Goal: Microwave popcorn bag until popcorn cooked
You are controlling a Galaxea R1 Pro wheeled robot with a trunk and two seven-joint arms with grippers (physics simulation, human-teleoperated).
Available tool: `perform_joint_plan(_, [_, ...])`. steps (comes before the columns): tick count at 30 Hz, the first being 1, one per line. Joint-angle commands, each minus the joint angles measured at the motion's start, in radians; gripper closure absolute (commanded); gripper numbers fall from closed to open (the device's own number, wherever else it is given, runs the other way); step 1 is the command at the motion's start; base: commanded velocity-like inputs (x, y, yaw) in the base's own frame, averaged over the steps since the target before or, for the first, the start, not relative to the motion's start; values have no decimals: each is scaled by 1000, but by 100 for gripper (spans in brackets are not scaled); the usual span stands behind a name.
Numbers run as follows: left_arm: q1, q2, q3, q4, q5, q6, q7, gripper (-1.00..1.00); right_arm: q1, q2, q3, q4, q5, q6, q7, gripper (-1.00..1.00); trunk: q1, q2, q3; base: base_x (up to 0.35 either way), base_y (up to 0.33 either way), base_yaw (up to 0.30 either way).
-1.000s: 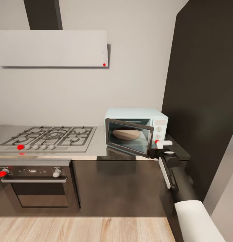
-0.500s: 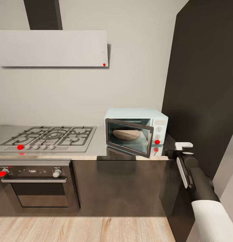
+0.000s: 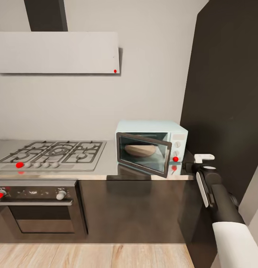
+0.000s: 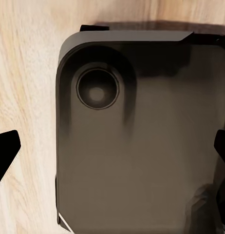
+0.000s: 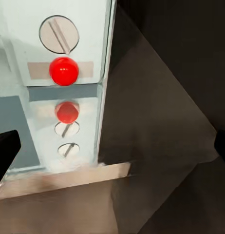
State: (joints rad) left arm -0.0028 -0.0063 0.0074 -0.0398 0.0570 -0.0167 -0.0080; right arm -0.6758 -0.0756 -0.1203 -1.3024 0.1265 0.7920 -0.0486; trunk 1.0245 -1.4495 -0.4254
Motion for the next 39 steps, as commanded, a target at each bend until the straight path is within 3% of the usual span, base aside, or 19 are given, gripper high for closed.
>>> perform_joint_plan(1, [0, 0, 0, 0, 6, -2, -1, -100, -1, 0, 1, -3, 7, 5, 2, -100, 0, 0, -1, 303, 0, 0])
perform_joint_plan(7, [0, -1, 0, 0, 6, -2, -1, -100, -1, 1, 3, -3, 5, 4, 21, -100, 0, 0, -1, 312, 0, 0])
perform_joint_plan(8, [0, -1, 0, 0, 6, -2, -1, -100, -1, 0, 3, -3, 5, 4, 48, -100, 0, 0, -1, 284, 0, 0])
perform_joint_plan(10, [0, -1, 0, 0, 6, -2, -1, -100, -1, -6, 0, -4, 7, 5, 173, -100, 0, 0, -1, 120, 0, 0])
perform_joint_plan(13, [0, -1, 0, 0, 6, -2, -1, -100, -1, -11, 0, -4, 7, 6, 252, -100, 0, 0, -1, 23, 0, 0])
perform_joint_plan(17, [0, -1, 0, 0, 6, -2, -1, -100, -1, -10, 2, -4, 7, 7, 310, -100, 0, 0, -1, 3, 0, 0])
perform_joint_plan(23, [0, -1, 0, 0, 6, -2, -1, -100, -1, -7, 3, -5, 6, 7, 328, -100, 0, 0, -1, 0, 0, 0])
perform_joint_plan(26, [0, -1, 0, 0, 6, -2, -1, -100, -1, -8, 4, -3, 6, 7, 382, -100, 0, 0, -1, 0, 0, 0])
perform_joint_plan(31, [0, -1, 0, 0, 6, -2, -1, -100, -1, -13, 1, 7, 16, 6, 532, -100, 0, 0, -1, 0, 0, 0])
perform_joint_plan(39, [0, -4, 4, 0, 6, -3, -1, -100, -1, -15, 3, 9, 11, 6, 550, -100, 0, 0, -1, 0, 0, 0])
